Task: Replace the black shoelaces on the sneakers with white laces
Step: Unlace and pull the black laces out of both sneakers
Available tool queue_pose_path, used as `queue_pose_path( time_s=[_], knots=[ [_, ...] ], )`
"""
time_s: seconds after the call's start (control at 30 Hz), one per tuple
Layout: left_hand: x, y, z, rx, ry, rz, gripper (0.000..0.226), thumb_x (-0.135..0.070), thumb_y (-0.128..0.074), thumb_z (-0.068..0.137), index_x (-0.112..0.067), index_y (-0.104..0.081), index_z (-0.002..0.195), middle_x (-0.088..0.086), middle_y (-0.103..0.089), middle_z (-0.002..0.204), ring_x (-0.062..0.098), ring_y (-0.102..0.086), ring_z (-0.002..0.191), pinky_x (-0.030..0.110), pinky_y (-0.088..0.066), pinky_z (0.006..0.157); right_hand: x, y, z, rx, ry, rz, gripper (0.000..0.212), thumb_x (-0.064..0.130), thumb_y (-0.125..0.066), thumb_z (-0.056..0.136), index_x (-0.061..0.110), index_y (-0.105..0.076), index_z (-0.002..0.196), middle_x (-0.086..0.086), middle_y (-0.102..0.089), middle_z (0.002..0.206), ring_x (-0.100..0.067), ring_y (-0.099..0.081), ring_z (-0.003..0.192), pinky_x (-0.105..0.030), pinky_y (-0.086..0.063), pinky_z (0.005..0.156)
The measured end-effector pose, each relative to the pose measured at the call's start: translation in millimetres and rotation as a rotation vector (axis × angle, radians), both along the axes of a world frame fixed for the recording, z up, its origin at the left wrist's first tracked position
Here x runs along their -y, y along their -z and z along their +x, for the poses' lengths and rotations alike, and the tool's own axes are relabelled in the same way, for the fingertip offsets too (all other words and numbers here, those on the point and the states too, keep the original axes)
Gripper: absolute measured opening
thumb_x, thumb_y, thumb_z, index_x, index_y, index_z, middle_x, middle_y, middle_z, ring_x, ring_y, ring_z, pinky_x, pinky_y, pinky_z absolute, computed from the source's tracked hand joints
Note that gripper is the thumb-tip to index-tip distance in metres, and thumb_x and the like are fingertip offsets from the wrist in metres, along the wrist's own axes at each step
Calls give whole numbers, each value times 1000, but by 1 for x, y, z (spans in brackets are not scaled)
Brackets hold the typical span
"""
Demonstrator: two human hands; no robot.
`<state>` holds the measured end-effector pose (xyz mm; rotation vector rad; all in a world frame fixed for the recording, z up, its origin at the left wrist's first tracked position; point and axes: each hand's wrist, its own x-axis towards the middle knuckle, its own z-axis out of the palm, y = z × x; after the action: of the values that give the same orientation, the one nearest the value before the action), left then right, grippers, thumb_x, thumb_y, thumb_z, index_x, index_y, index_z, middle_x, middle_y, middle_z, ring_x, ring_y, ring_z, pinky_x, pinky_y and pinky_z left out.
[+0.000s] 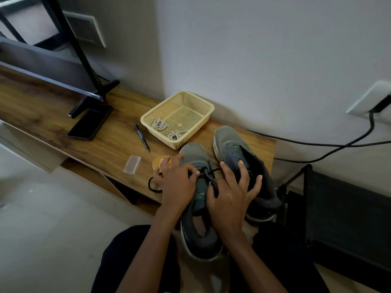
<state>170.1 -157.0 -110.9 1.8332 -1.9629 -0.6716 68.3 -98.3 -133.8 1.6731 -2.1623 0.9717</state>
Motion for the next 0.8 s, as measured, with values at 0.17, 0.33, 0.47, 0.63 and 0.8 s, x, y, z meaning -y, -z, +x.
queue_pose_path(
  time_s=[0.17,0.33,0.47,0.63,0.8],
  knots=[
    [4,4,2,96,70,10,12,-45,-62,85,-40,-67,95,-10,-22,155,23,0,144,53,-1,114,0,-1,2,-4,-12,-15,18,19,-52,79,13,-66,68,0,-63,121,-28,-34,134,-56,-4,111],
    [6,11,3,28,-33,-150,5,-33,-60,88,-31,-65,88,-4,-45,141,23,-17,142,55,-9,113,-2,-1,2,-9,31,-15,14,17,-54,79,12,-66,74,1,-64,118,-29,-36,132,-59,-6,110],
    [9,5,29,-205,-454,-190,2,-24,-61,87,-25,-60,86,0,-47,137,23,-28,136,51,-16,111,-4,-1,3,-24,45,-6,16,17,-54,79,11,-68,81,1,-64,118,-29,-37,131,-61,-7,110],
    [0,2,26,-267,-458,-188,29,-15,-59,83,-21,-61,112,1,-48,135,25,-27,134,51,-22,109,-2,-1,3,-4,11,-33,19,19,-49,80,13,-67,73,2,-64,117,-28,-37,130,-60,-6,109],
    [-4,-5,0,-21,1,-108,17,-35,-63,83,-39,-66,100,-9,-28,150,20,-4,143,47,6,112,0,0,4,24,-6,-48,17,20,-52,79,13,-67,73,2,-65,117,-27,-37,129,-56,-5,109]
  ],
)
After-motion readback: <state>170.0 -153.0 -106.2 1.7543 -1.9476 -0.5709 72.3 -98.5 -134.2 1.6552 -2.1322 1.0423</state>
